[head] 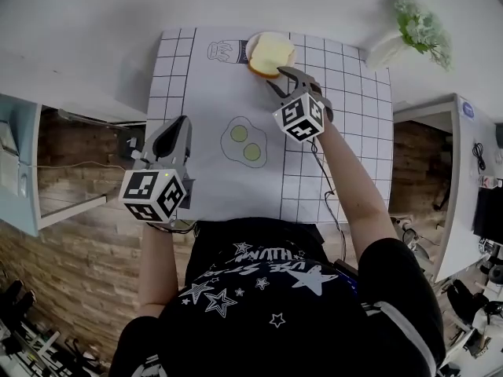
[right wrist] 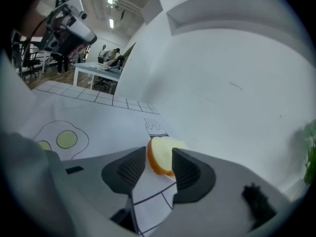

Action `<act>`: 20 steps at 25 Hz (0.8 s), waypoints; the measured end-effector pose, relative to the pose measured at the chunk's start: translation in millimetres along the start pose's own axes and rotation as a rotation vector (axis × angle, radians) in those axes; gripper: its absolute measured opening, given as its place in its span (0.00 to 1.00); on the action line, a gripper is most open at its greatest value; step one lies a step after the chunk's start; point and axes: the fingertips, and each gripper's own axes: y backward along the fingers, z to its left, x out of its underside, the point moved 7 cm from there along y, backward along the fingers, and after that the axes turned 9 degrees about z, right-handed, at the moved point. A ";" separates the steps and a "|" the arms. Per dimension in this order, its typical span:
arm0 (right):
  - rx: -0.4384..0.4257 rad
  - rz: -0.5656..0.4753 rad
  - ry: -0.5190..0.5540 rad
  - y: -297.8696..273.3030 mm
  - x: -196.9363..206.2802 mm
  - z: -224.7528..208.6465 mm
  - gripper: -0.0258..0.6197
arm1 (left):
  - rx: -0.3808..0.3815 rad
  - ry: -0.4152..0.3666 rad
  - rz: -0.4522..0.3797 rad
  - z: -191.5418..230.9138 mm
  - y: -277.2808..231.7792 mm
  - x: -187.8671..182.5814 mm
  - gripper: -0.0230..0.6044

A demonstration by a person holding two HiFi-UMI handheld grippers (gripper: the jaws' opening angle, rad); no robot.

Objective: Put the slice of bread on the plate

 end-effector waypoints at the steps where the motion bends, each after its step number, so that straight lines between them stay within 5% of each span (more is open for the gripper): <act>1: 0.006 -0.019 -0.025 9.7 2.4 -2.2 0.29 | 0.000 -0.001 -0.003 -6.5 0.1 -0.2 0.05; 6: 0.036 -0.124 -0.180 62.2 14.4 -21.5 0.29 | 0.001 -0.006 -0.008 -44.0 -4.4 -0.5 0.05; 11: -0.026 -0.231 -0.377 114.7 44.0 -41.4 0.29 | 0.009 0.003 -0.025 -94.7 -16.1 3.9 0.05; 20: -0.119 -0.301 -0.498 196.7 134.7 -60.7 0.25 | 0.017 -0.036 -0.005 -199.8 -49.9 20.1 0.05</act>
